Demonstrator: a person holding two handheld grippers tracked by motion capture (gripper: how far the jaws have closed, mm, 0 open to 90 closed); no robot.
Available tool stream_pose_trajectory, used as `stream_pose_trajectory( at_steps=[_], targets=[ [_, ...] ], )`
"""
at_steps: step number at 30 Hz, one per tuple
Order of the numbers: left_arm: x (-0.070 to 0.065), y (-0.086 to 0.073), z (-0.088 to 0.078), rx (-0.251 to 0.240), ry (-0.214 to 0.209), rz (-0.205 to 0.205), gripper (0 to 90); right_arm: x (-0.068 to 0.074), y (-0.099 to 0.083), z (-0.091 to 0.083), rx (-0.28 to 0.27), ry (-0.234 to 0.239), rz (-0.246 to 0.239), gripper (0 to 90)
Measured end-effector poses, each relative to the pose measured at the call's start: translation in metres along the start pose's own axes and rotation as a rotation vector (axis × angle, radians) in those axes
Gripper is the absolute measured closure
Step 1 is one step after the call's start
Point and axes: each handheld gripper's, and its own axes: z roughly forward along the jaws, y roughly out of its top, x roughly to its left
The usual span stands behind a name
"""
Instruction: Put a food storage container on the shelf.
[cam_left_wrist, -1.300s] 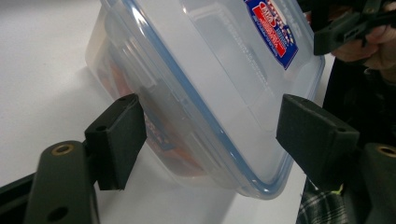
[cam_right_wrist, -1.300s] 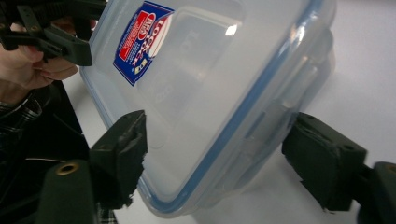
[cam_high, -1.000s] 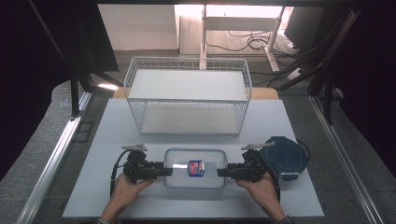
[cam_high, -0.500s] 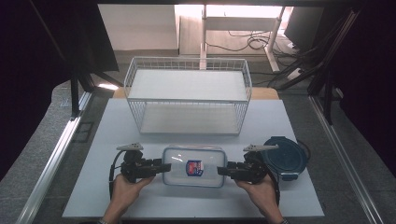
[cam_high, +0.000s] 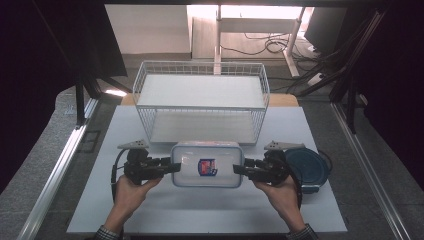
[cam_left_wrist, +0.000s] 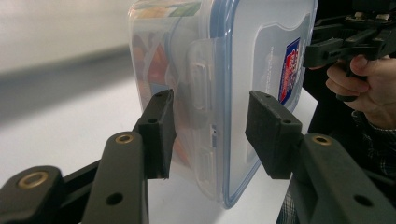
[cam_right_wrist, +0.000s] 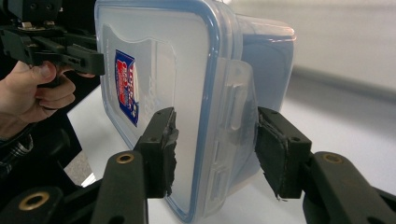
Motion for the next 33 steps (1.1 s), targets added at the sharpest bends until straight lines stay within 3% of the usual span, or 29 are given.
stream_pose_trajectory(
  at_steps=[1, 14, 22, 33],
  targets=[
    [-0.001, 0.006, -0.003, -0.004, 0.007, 0.005, 52.7, 0.001, 0.01, -0.001, -0.016, 0.007, -0.012, 49.5],
    [0.002, 0.048, -0.02, -0.07, 0.037, 0.015, 52.3, 0.003, 0.057, 0.001, -0.055, 0.013, -0.052, 49.5],
    [0.003, 0.09, -0.033, -0.107, 0.048, 0.031, 52.3, 0.003, 0.104, -0.002, -0.084, 0.026, -0.084, 49.6],
    [0.008, 0.139, -0.039, -0.134, 0.069, 0.042, 52.3, -0.01, 0.155, -0.003, -0.116, 0.043, -0.101, 49.7]
  ],
)
